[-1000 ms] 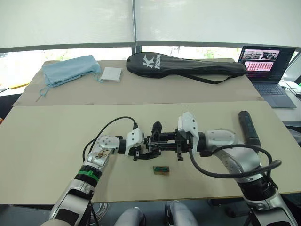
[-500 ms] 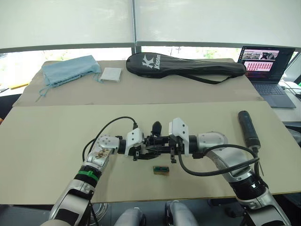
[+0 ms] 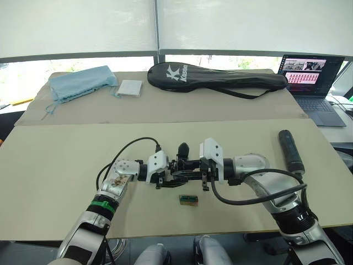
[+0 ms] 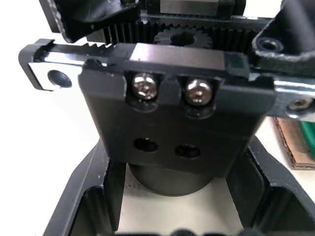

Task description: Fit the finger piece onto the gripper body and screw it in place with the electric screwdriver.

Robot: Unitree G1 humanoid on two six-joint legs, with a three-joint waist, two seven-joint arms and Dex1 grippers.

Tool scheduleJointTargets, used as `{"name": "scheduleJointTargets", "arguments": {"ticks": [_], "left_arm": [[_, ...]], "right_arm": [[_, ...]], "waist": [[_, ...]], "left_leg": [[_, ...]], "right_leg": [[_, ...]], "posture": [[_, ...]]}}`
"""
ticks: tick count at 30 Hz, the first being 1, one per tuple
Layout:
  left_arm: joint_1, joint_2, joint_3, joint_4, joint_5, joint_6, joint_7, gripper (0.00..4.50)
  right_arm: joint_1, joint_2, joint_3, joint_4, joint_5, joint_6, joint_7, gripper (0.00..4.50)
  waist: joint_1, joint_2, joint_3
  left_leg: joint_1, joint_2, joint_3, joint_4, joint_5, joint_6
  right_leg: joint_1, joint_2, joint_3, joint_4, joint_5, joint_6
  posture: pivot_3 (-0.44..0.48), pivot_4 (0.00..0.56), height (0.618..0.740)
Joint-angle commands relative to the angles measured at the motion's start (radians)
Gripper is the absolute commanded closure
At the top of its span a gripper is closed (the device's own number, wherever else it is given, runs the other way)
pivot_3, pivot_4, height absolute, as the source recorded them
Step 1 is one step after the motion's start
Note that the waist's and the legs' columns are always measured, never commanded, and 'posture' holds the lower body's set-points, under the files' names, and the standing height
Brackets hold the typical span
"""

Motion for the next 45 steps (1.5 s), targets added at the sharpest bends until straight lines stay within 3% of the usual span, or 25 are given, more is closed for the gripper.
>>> {"name": "scheduleJointTargets", "arguments": {"ticks": [1,9,16,28,30,31,39,44,45], "left_arm": [[0.021,0.019,-0.010,-0.001,0.014,0.012,-0.005,2.19],[0.021,0.018,-0.012,0.000,0.014,0.013,-0.008,2.19],[0.022,0.019,-0.013,0.000,0.016,0.017,-0.009,2.19],[0.029,0.016,-0.016,-0.002,0.016,0.020,-0.005,2.19],[0.028,0.016,-0.016,0.000,0.017,0.021,-0.004,2.19],[0.028,0.017,-0.015,0.000,0.017,0.022,-0.003,2.19],[0.031,0.017,-0.012,0.003,0.018,0.025,0.004,2.19],[0.039,0.009,-0.002,0.002,0.010,0.040,0.029,2.19],[0.040,0.008,0.000,0.000,0.012,0.038,0.036,1.16]], "right_arm": [[0.001,-0.013,0.007,-0.006,-0.016,0.029,-0.006,4.06],[0.012,-0.004,0.015,0.053,-0.033,0.018,-0.015,4.06],[-0.004,0.006,0.007,0.081,-0.030,0.056,-0.037,4.06],[-0.041,0.004,-0.014,0.055,0.016,0.055,0.022,4.06],[-0.050,0.012,-0.029,0.028,0.042,0.015,0.051,3.02],[-0.054,0.018,-0.038,0.019,0.045,-0.008,0.055,2.83],[-0.059,0.024,-0.095,-0.035,0.097,-0.047,0.086,0.02],[-0.043,0.024,-0.152,-0.079,0.164,-0.058,0.104,0.02],[-0.042,0.024,-0.162,-0.089,0.177,-0.060,0.107,0.00]], "waist": [[0.000,0.000,0.000],[-0.001,0.000,-0.001],[-0.003,0.000,-0.001],[-0.003,0.000,-0.001],[-0.003,0.000,-0.001],[-0.003,0.000,-0.001],[-0.003,0.000,-0.001],[-0.002,0.000,-0.001],[-0.002,0.000,-0.001]], "left_leg": [[0.000,0.000,0.000,0.000,0.000,0.000],[0.001,0.000,0.000,0.000,0.000,0.000],[0.011,0.000,0.000,-0.005,0.000,0.000],[0.013,0.000,0.001,-0.006,0.000,0.000],[0.013,0.000,0.001,-0.006,0.000,0.000],[0.012,0.000,0.000,-0.006,0.000,0.000],[0.012,0.000,0.000,-0.007,0.000,0.000],[0.012,0.000,0.000,-0.007,0.000,0.000],[0.012,0.000,0.000,-0.007,0.000,0.000]], "right_leg": [[0.000,0.000,0.000,0.000,0.000,0.000],[0.001,0.000,0.000,0.000,0.000,0.000],[0.008,0.000,0.001,-0.001,0.000,0.000],[0.009,0.000,0.002,-0.001,0.000,0.000],[0.009,0.000,0.001,-0.001,0.000,0.000],[0.008,0.000,0.001,-0.002,0.000,0.000],[0.008,0.000,0.001,-0.002,0.000,0.000],[0.008,0.000,0.001,-0.002,0.000,0.000],[0.008,0.000,0.001,-0.002,0.000,0.000]], "posture": [[0.000,0.150,0.740],[0.000,0.150,0.740],[0.000,0.150,0.740],[0.000,0.150,0.740],[0.000,0.150,0.740],[0.000,0.150,0.740],[0.000,0.150,0.740],[0.000,0.150,0.740],[0.000,0.150,0.740]]}}
